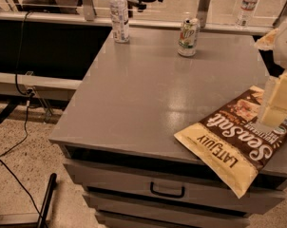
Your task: Move brown chip bag near 7up can
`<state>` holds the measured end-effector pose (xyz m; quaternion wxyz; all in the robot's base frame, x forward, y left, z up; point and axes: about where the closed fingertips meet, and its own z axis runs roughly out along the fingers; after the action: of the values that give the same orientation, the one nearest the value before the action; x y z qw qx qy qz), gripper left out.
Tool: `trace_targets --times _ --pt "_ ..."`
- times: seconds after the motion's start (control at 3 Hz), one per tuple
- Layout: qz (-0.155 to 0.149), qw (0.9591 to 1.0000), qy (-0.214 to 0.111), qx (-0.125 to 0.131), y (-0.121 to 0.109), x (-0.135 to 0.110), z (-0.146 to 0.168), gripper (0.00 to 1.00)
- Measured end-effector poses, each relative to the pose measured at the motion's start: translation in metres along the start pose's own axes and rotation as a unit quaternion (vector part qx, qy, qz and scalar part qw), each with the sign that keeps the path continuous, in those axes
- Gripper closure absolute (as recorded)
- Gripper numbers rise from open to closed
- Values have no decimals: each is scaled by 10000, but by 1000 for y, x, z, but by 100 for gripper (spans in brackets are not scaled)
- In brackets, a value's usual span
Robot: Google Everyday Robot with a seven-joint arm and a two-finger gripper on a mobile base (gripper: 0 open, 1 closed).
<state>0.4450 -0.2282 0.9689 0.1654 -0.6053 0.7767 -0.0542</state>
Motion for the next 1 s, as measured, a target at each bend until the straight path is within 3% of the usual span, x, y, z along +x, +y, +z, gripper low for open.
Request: trace_targets --times 0.33,1.0 --pt "-261 9996 28 37 -12 39 30 0" --pt "-982 9950 -115 -108 -1 74 61 0"
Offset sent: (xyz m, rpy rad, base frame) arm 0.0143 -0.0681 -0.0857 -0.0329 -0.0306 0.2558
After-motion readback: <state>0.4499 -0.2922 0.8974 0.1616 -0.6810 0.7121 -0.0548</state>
